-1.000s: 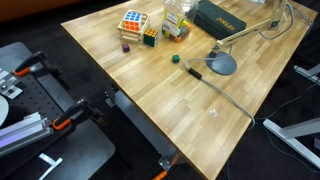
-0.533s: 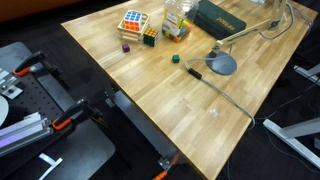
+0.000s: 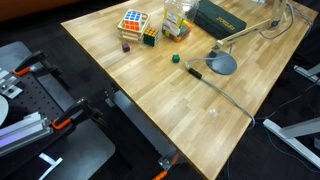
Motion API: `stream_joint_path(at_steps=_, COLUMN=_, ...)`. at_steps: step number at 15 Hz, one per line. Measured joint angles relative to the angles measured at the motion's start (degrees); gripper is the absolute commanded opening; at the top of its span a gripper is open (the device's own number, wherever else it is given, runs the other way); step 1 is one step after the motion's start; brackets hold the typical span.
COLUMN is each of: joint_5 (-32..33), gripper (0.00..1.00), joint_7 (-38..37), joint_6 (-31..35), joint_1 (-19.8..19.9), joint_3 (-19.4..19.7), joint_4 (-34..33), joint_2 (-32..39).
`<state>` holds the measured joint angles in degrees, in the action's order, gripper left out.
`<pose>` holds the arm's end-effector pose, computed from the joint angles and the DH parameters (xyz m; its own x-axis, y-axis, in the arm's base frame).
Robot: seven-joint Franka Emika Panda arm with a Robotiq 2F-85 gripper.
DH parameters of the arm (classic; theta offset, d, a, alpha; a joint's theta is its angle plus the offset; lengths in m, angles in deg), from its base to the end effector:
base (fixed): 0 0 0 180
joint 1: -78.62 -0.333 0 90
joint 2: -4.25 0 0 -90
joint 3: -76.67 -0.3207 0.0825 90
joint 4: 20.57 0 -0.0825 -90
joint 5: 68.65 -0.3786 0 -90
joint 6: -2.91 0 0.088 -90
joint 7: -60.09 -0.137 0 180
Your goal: Remove the Rubik's cube from the wooden crate
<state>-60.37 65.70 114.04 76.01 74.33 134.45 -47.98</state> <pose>0.2917 0.0112 0.4697 0.9676 0.2212 0.1217 0.1968 -0.9628 0.1851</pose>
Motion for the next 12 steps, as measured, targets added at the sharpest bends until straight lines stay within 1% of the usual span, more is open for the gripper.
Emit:
stream_joint_path(at_steps=3, joint_5=0.02, gripper=1.00, joint_7=3.33, joint_6=4.57, joint_1=-3.64, joint_3=-0.34, joint_4=-2.61, joint_2=7.85)
stream_joint_path(at_steps=6, joint_5=0.45, gripper=1.00, joint_7=6.56, joint_6=7.75, joint_1=-7.30, joint_3=-1.66, joint_4=-6.53, joint_2=17.83)
stream_joint_path(at_steps=9, joint_5=3.26, gripper=1.00, joint_7=8.15, joint_6=8.87, joint_1=-8.01, joint_3=-3.13, joint_4=-11.00, joint_2=27.19)
stream_joint_path(at_steps=10, joint_5=3.63, gripper=1.00, joint_7=8.44, joint_6=8.87, joint_1=-7.98, joint_3=-3.14, joint_4=-12.10, joint_2=28.75)
stream_joint_path(at_steps=12, joint_5=3.71, gripper=1.00, joint_7=8.99, joint_6=8.79, joint_1=-7.94, joint_3=-3.12, joint_4=-12.75, joint_2=29.20)
